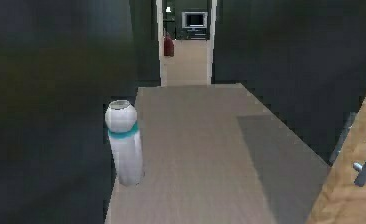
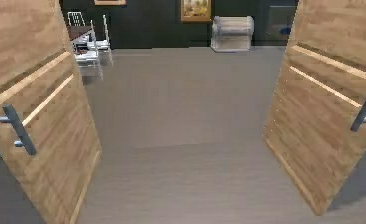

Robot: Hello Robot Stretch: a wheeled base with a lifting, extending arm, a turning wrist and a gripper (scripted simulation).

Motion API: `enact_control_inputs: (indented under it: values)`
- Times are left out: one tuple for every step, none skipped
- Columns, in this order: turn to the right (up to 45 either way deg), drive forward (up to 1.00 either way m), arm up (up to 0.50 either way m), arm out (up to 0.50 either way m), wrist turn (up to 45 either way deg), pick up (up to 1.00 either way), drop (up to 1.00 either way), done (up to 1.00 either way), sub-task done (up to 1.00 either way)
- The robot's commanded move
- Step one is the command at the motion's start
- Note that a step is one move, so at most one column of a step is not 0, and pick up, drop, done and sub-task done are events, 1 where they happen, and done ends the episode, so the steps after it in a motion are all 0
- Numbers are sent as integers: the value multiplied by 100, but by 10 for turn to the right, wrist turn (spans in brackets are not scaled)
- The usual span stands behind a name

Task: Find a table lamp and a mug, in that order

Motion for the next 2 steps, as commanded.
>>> enact_control_inputs:
  values:
    - [0,100,0,0,0,0,0,0,0]
    - [0,100,0,0,0,0,0,0,0]
